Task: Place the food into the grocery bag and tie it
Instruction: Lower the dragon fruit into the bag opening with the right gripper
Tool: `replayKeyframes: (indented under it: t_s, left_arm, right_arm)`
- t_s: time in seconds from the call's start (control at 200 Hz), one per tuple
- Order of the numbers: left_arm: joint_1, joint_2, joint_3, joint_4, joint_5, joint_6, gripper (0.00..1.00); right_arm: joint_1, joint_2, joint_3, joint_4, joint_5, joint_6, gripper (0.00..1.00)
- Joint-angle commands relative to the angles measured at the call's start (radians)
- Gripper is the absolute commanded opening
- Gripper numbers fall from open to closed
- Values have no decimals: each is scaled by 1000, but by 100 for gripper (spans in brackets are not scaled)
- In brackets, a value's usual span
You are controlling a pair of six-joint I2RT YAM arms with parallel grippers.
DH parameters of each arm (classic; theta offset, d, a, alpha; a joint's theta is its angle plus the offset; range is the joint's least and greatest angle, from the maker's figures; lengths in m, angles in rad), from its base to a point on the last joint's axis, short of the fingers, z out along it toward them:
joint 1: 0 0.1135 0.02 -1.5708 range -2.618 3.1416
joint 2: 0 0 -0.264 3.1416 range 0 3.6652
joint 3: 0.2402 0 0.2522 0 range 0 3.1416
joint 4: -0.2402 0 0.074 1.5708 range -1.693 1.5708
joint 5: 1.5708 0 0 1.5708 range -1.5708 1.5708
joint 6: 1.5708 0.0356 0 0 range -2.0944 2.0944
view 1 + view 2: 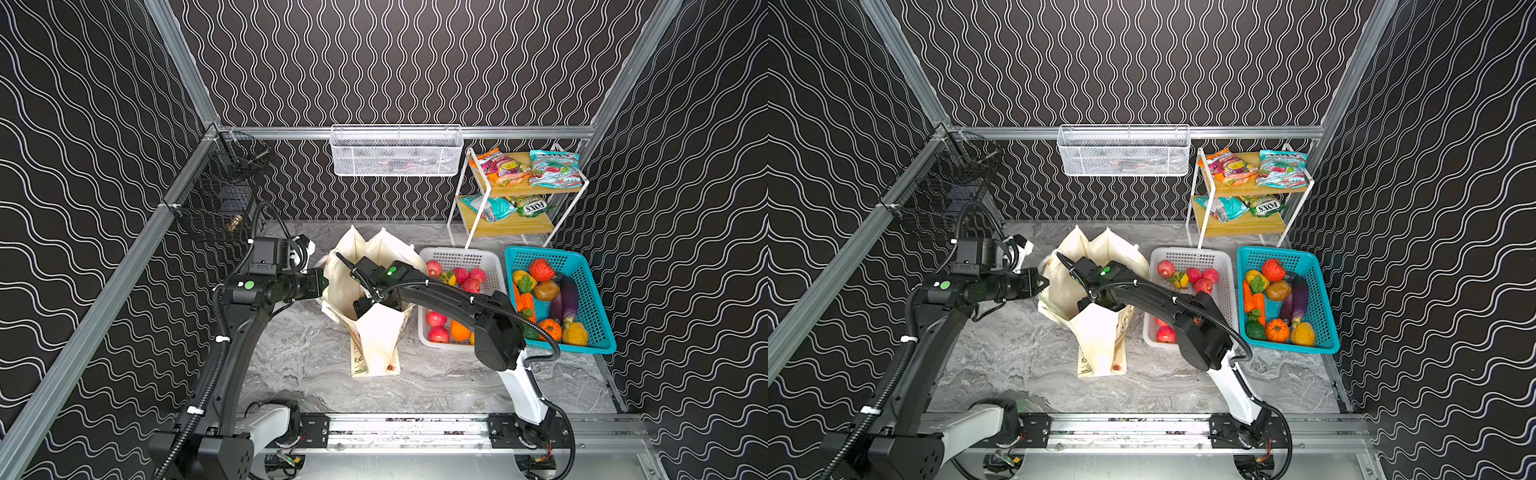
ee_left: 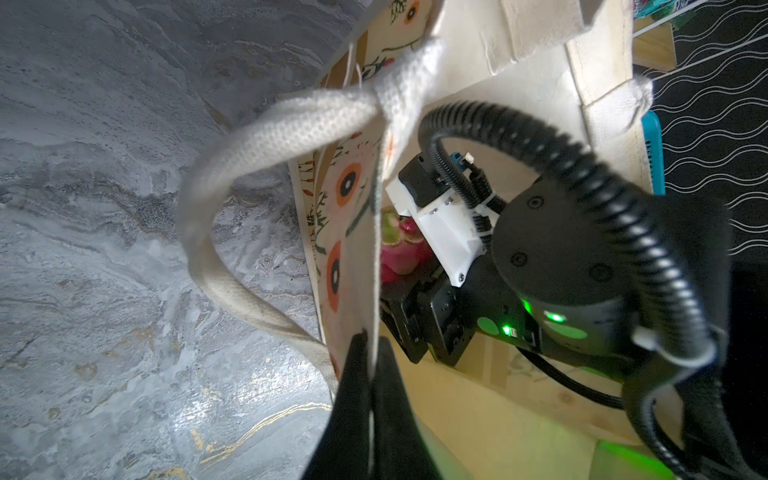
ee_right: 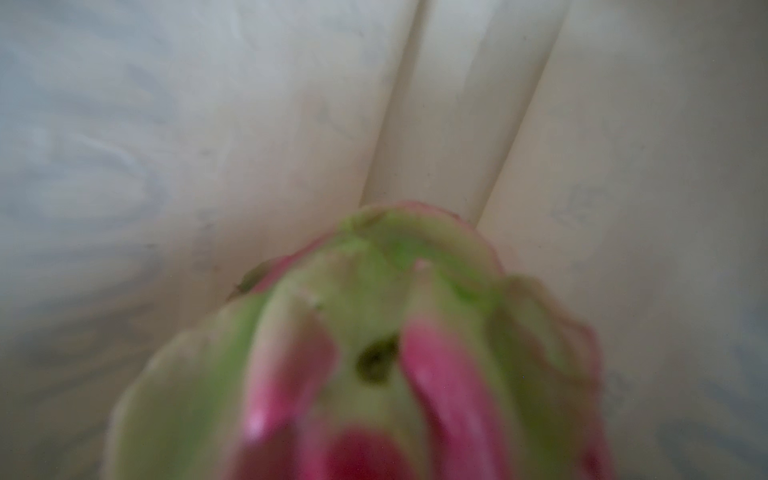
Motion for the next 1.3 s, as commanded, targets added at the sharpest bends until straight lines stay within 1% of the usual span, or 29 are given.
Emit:
replayKeyframes:
  t_s: [0.0,0.32,0.706,0.976,1.026,1.291]
  left_arm:
    - [0,-3,5,17,-11,19,0]
    - [1,-3,8,10,-16,22,0]
    - [1,-8,5,10,-16,24,0]
    - [1,-8,-3,17,-5,19,0]
    - [1,-10,-4,19,-4,19,0]
    - [1,-7,-10,19,0,21,0]
  right_arm:
    - [-2,1,-30,38,-1,32,81]
    - [-8,20,-80,93,15,70,83]
    - [-22,28,-108,92,65,84,88]
    - [-22,29,-103,88,62,74,94]
    - [-22,29,-98,84,62,73,99]
    - [-22,1,-87,86,64,65,99]
